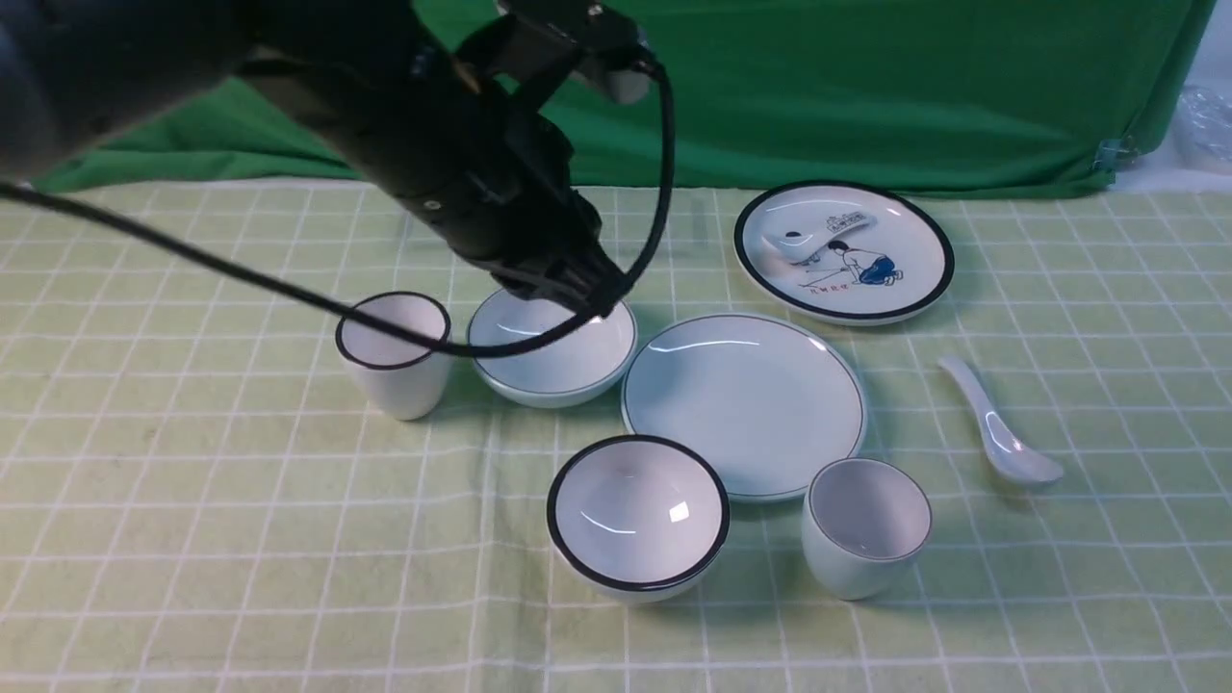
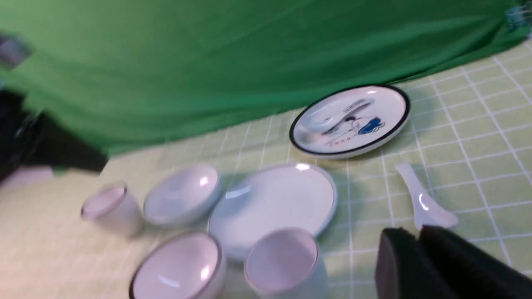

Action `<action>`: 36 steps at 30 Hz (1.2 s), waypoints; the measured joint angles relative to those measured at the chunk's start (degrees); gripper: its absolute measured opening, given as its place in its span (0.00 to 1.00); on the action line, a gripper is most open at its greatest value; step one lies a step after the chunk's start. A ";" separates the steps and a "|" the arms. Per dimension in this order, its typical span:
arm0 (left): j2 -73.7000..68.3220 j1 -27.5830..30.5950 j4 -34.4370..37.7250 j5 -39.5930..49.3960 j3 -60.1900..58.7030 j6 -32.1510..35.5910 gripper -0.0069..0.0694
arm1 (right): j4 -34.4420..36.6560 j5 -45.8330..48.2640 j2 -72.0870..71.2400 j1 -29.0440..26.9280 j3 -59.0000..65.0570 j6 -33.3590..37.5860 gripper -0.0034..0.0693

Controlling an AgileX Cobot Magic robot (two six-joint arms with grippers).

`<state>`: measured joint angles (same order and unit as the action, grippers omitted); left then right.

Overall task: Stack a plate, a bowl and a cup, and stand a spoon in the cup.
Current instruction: Use the left arm to grab a blue rice bowl

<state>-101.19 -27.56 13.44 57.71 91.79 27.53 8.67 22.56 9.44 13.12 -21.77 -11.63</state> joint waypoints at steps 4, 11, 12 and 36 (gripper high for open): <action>-9.20 -0.56 -3.23 3.44 7.40 -0.29 0.26 | -0.42 11.26 6.33 3.36 -9.64 8.16 0.18; -20.38 -2.20 -10.40 3.38 13.11 -0.45 0.57 | -1.36 22.72 12.20 5.90 -16.24 13.12 0.18; -21.16 -2.20 -11.06 2.96 13.16 -0.45 0.58 | -1.38 23.32 12.20 5.90 -16.26 13.20 0.18; -22.84 -4.84 -24.36 1.01 16.21 -2.43 0.15 | -1.49 26.06 12.20 5.90 -16.26 13.94 0.21</action>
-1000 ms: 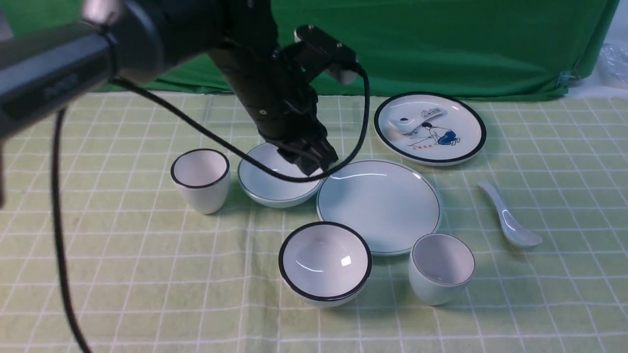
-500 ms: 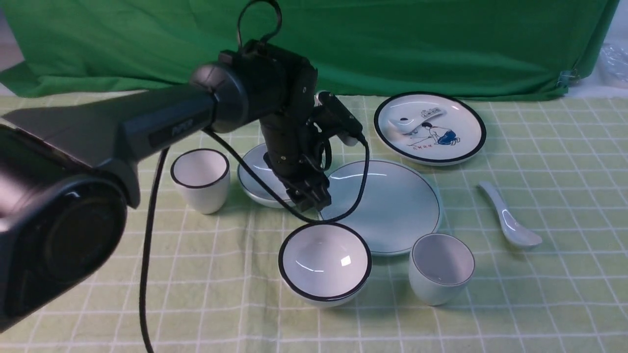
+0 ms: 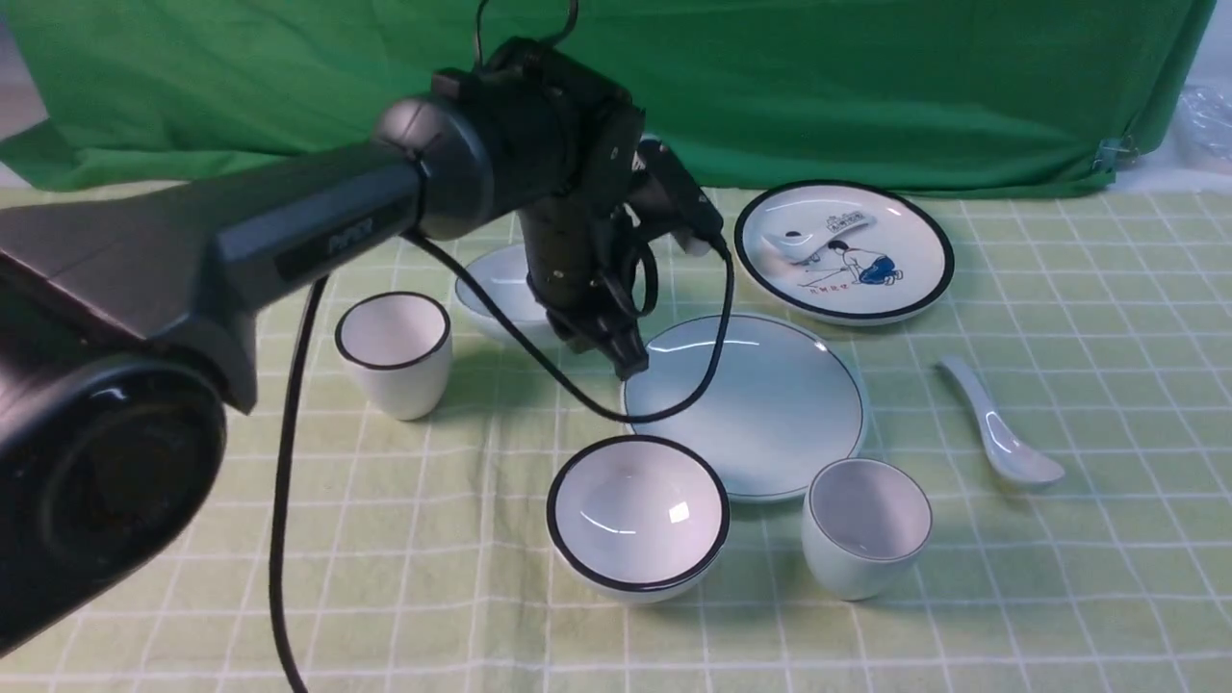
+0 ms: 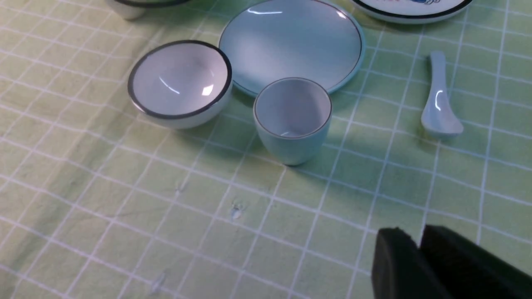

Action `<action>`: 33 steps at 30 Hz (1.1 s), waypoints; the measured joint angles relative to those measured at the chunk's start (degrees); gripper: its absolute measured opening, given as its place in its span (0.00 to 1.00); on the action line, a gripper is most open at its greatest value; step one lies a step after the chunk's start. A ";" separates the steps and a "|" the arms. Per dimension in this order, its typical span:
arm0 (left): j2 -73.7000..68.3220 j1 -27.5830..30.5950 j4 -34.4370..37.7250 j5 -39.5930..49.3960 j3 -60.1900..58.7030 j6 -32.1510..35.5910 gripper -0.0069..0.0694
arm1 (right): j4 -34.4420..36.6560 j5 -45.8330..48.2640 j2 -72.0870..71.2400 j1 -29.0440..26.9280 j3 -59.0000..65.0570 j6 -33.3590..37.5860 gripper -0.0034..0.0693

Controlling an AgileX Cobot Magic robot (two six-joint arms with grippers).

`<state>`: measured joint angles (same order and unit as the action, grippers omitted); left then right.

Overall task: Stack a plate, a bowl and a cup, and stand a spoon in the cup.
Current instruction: Use the left arm to put the blue rice bowl into the blue large plate in the middle

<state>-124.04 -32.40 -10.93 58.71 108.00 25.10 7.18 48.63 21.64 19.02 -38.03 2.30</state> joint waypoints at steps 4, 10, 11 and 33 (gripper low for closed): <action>2.97 -3.53 6.64 -1.31 3.12 1.01 0.15 | 0.00 -0.17 0.00 0.00 0.00 0.05 0.22; -1.99 -10.79 4.79 -2.25 3.08 1.10 0.15 | 0.12 0.51 0.00 0.00 0.00 0.05 0.22; -3.01 -11.52 4.46 -2.60 3.02 1.10 0.15 | 0.19 0.73 0.00 0.00 0.00 0.05 0.22; -6.10 -12.64 6.33 -5.21 3.02 1.59 0.40 | 1.26 2.84 1.15 0.00 -0.43 -2.31 0.49</action>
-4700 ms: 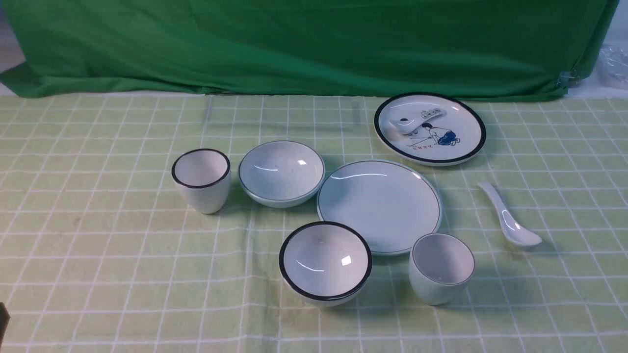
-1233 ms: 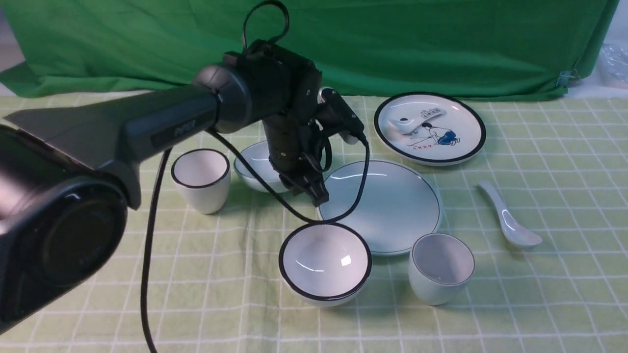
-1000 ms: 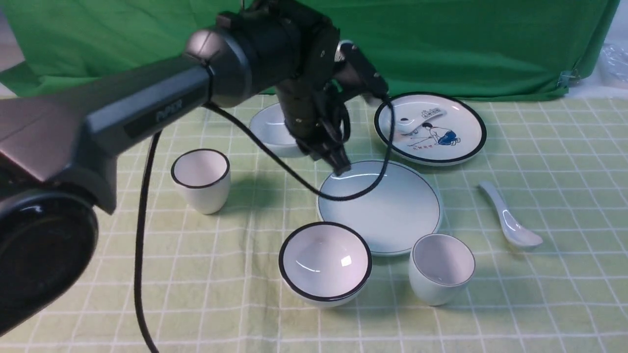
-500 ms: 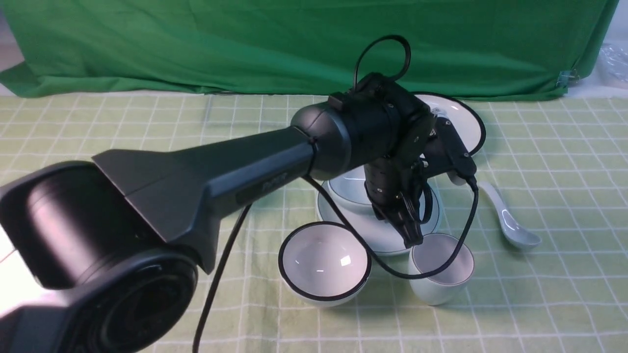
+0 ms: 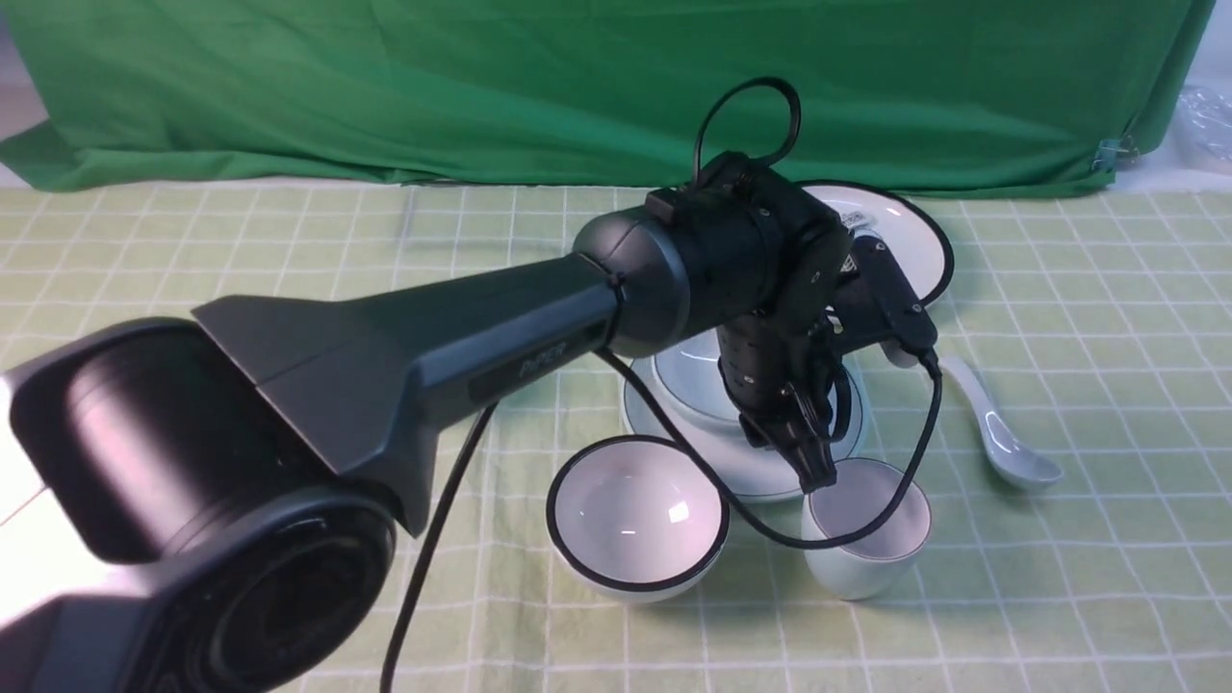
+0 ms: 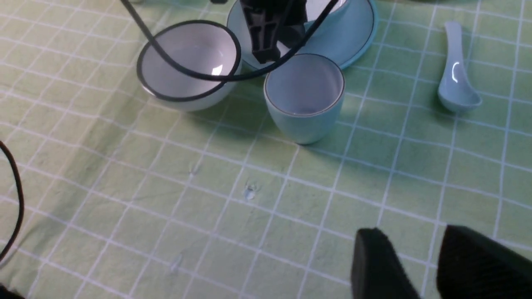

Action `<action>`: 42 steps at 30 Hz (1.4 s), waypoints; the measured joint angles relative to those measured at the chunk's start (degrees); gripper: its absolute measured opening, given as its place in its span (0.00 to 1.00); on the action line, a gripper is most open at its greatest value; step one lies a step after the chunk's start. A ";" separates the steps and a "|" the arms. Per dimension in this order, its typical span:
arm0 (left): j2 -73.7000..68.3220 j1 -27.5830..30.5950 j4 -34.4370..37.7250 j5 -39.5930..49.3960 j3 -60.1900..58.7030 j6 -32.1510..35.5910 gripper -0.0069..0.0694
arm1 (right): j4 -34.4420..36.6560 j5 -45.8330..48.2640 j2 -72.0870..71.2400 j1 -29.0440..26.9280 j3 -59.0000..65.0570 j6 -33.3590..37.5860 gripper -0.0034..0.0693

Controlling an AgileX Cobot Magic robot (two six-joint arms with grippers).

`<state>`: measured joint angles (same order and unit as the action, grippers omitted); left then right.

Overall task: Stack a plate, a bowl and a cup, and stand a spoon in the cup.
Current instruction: Use the left arm to put the blue rice bowl into the blue large plate in the middle, then use the right arm to grab a blue teacup

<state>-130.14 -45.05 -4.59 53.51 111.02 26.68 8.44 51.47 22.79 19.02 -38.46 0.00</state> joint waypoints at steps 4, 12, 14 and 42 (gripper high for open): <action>3.15 0.00 1.82 3.23 0.00 -1.74 0.63 | 0.05 1.13 5.67 0.00 -1.94 0.00 0.61; 23.78 0.41 1.38 12.52 -1.80 -12.47 0.49 | 2.94 2.07 27.77 0.11 -9.92 7.45 0.60; 27.45 0.54 1.61 12.53 -3.28 -13.55 0.39 | 4.16 2.07 31.18 0.45 -11.31 8.54 0.60; 85.25 1.35 7.30 -18.96 -60.53 -19.00 0.10 | -5.53 3.88 80.12 14.69 -34.74 5.39 0.17</action>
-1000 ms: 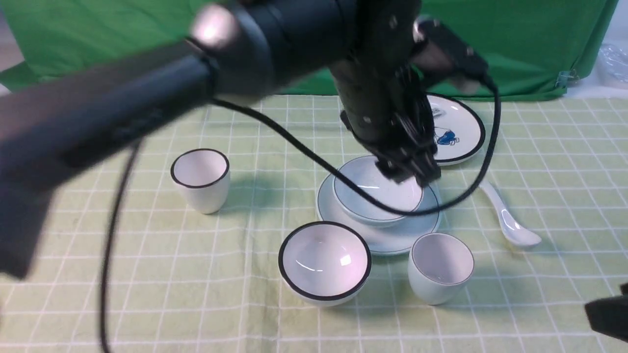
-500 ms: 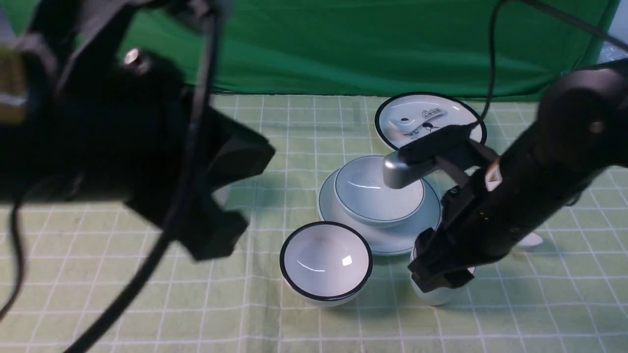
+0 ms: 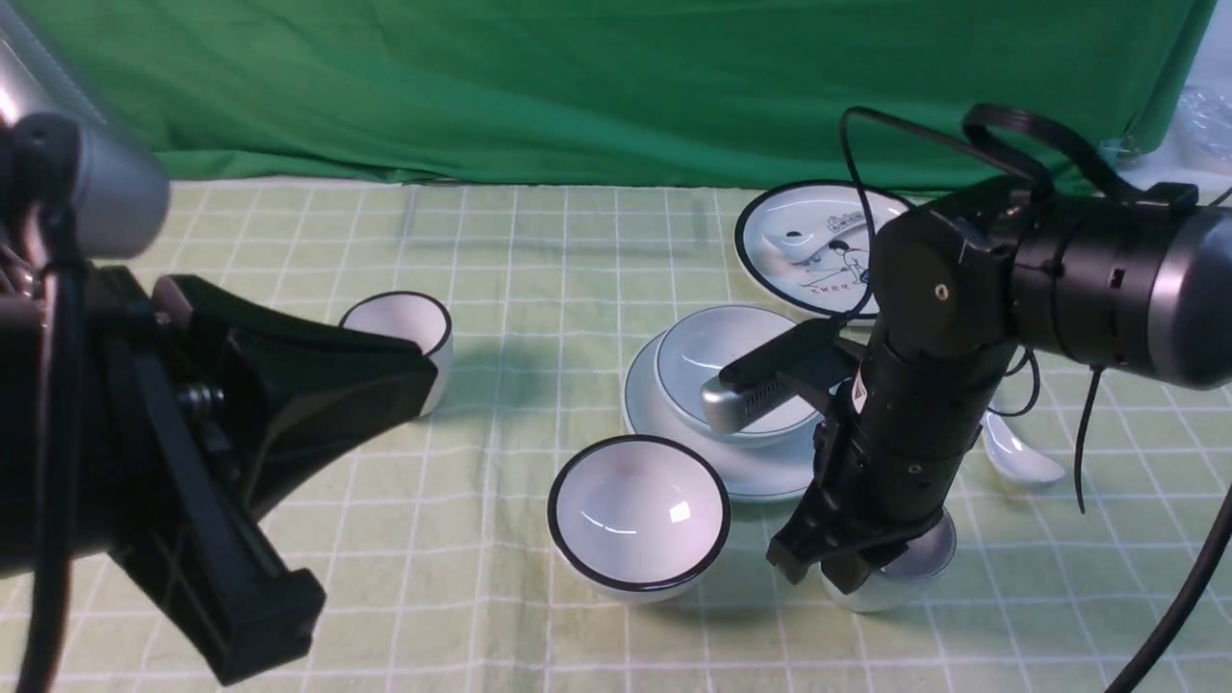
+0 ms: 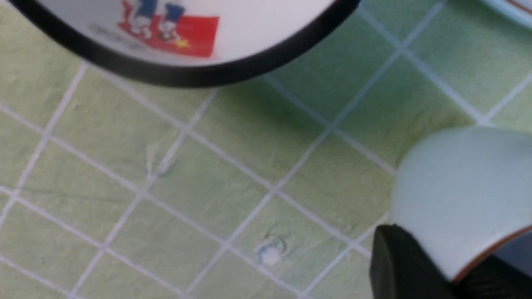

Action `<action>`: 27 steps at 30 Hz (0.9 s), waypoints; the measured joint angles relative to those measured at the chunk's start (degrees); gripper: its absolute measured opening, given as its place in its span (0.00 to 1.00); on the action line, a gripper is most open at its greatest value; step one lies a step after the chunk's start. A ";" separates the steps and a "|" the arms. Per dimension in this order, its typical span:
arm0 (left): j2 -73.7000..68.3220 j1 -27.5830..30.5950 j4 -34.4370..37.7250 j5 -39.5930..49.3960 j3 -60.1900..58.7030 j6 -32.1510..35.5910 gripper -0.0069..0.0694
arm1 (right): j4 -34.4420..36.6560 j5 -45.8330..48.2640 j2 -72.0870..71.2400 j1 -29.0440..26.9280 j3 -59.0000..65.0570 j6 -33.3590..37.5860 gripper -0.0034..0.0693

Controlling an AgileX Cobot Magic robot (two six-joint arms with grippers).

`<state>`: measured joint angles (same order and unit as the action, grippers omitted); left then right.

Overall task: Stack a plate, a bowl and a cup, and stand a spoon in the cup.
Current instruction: Use the right arm to grab a blue teacup, then use the right arm to put the blue teacup into the blue rice bowl in the middle

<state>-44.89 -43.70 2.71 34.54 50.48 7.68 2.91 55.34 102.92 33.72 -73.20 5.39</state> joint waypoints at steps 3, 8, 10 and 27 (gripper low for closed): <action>0.00 0.00 -1.01 -0.32 0.00 0.00 0.10 | 0.23 1.97 -2.39 0.00 -3.77 -0.06 0.17; 0.00 0.00 -1.84 -0.32 0.00 0.00 0.10 | 0.26 -0.15 -1.78 -0.86 -17.26 0.50 0.17; 0.00 0.00 -1.84 -0.32 0.00 0.00 0.10 | 0.26 -0.19 1.27 -1.43 -21.40 1.18 0.17; 0.00 0.00 -1.15 -1.22 0.00 -0.19 0.10 | -0.04 10.45 23.80 -3.93 -41.79 2.19 0.18</action>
<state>-44.89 -43.70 1.56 33.32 50.48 7.49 2.86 65.79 126.72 29.78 -114.98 7.58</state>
